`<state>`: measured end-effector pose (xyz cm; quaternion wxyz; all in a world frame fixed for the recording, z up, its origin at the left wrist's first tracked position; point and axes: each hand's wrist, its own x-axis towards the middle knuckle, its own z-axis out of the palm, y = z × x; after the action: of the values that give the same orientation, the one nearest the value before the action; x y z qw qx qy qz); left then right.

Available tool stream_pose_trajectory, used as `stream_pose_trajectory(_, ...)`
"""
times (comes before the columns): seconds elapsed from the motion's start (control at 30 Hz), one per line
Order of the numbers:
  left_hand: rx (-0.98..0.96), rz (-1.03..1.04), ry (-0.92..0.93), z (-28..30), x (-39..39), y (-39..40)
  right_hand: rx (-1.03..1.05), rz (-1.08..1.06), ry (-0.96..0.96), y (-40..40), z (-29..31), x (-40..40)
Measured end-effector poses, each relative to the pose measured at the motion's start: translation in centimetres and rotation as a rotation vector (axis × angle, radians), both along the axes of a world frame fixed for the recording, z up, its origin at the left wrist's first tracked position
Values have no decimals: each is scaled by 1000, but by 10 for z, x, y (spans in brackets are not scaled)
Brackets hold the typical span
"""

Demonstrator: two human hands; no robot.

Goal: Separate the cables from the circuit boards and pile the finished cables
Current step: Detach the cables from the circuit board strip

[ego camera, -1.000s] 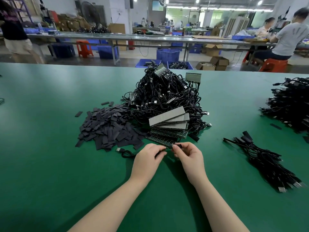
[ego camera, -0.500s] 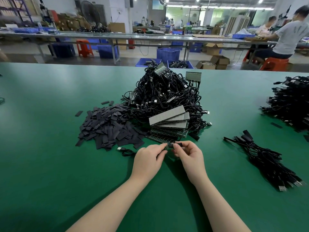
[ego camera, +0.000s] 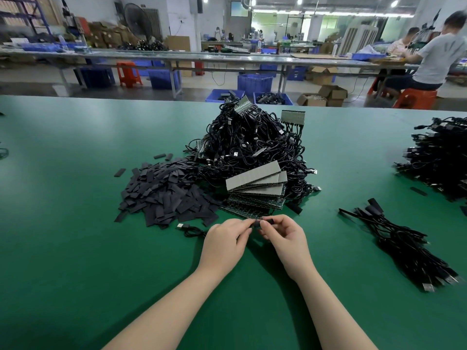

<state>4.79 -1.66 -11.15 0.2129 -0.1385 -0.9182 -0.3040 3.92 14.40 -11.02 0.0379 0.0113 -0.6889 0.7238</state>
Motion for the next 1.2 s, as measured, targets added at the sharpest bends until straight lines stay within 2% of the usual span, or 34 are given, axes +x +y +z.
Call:
stream_pose_trajectory(0.83, 33, -39, -51, 2, 1, 0, 72, 23, 13, -2, -1, 1)
stream_pose_trajectory(0.93, 19, -64, -37, 3, 4, 2, 50, 53, 6, 0, -1, 1)
stream_pose_trajectory(1.1, 92, 64, 33, 5, 5, 2, 12, 55, 2, 2, -2, 1)
stream_pose_trajectory(1.2, 49, 60, 104, 4, 4, 2, 11, 48, 3, 1, -2, 0)
